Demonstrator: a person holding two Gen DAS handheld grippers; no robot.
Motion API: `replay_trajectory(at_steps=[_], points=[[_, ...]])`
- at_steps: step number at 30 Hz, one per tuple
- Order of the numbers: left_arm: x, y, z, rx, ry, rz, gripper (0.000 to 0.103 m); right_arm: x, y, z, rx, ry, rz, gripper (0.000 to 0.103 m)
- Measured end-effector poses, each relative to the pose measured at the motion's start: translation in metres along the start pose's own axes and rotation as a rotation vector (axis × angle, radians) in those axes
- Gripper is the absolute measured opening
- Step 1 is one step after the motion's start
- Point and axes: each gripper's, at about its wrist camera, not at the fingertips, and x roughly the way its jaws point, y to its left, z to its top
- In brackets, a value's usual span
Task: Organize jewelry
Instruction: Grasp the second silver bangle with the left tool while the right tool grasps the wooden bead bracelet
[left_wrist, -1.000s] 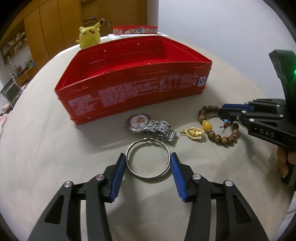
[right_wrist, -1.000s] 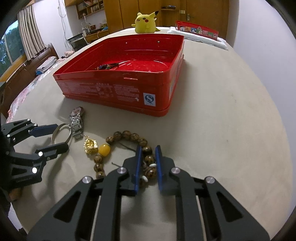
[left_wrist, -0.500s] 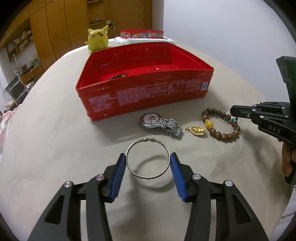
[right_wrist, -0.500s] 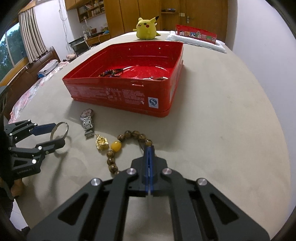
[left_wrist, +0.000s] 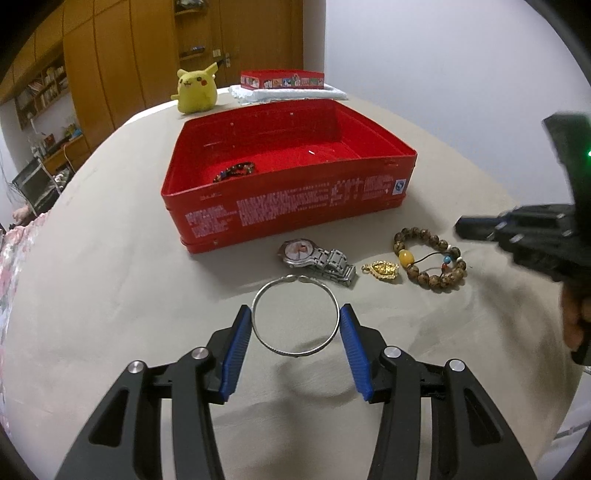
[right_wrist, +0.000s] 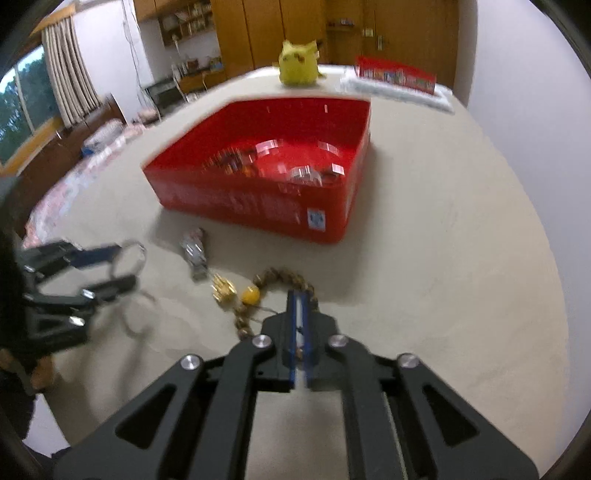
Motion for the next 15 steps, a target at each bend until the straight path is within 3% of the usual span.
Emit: replay_trajectory(at_steps=[4,7,8,10,15], points=[[0.0,0.0,0.0,0.003,0.0,0.001,0.049,0.027,-0.004,0.002,0.002,0.047,-0.011,0.023],[0.0,0.003,-0.001,-0.001,0.001,0.003,0.049,0.034,0.002,0.004,-0.029,0.044,-0.028,0.028],[0.001,0.003,-0.001,-0.002,0.002,0.004,0.049,0.035,0.005,0.005,-0.045,0.044,-0.036,0.028],[0.002,0.004,0.0,-0.004,0.003,0.004,0.049,0.037,0.007,0.006,-0.059,0.04,-0.049,0.009],[0.001,0.004,0.002,0.0,-0.004,0.002,0.049,0.022,0.012,0.006,-0.073,-0.007,-0.069,0.009]])
